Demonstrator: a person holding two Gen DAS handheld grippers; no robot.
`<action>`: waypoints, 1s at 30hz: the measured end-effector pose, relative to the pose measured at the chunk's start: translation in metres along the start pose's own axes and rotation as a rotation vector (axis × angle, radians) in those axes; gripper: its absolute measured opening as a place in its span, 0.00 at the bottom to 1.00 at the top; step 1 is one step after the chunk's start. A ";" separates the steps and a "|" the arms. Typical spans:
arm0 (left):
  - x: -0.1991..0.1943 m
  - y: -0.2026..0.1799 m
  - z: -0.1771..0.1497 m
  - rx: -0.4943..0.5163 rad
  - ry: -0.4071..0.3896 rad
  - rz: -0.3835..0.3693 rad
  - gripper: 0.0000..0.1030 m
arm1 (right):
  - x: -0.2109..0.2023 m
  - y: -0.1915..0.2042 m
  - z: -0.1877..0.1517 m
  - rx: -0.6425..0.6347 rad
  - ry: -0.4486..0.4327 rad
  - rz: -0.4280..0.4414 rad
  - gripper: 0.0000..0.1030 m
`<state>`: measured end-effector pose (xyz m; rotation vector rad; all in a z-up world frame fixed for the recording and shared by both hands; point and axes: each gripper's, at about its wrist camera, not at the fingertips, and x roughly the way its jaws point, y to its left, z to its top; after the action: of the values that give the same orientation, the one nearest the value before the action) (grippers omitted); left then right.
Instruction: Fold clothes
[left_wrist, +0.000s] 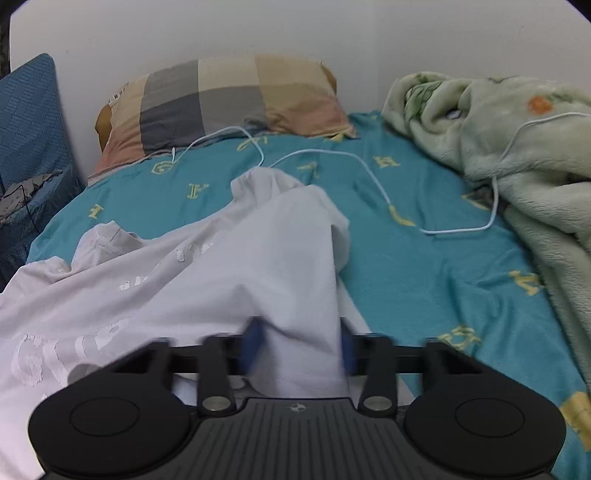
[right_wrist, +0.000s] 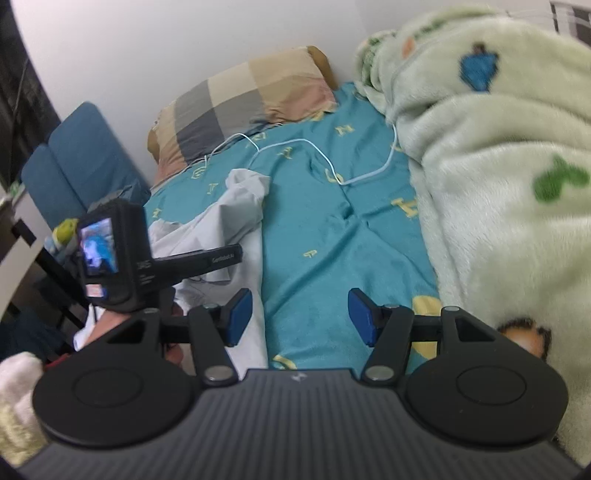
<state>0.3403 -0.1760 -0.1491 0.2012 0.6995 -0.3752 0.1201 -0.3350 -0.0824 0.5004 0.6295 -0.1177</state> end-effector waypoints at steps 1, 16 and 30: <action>-0.001 0.006 0.005 -0.025 -0.012 -0.004 0.05 | -0.001 0.000 -0.001 0.006 0.000 0.007 0.58; 0.073 0.137 0.108 -0.350 0.017 0.117 0.03 | 0.022 0.026 -0.016 -0.030 0.096 0.073 0.58; 0.024 0.148 0.055 -0.334 0.110 0.005 0.46 | 0.040 0.019 -0.014 -0.044 0.129 0.046 0.58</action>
<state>0.4488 -0.0634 -0.1155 -0.0942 0.8588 -0.2390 0.1494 -0.3095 -0.1078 0.4821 0.7449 -0.0276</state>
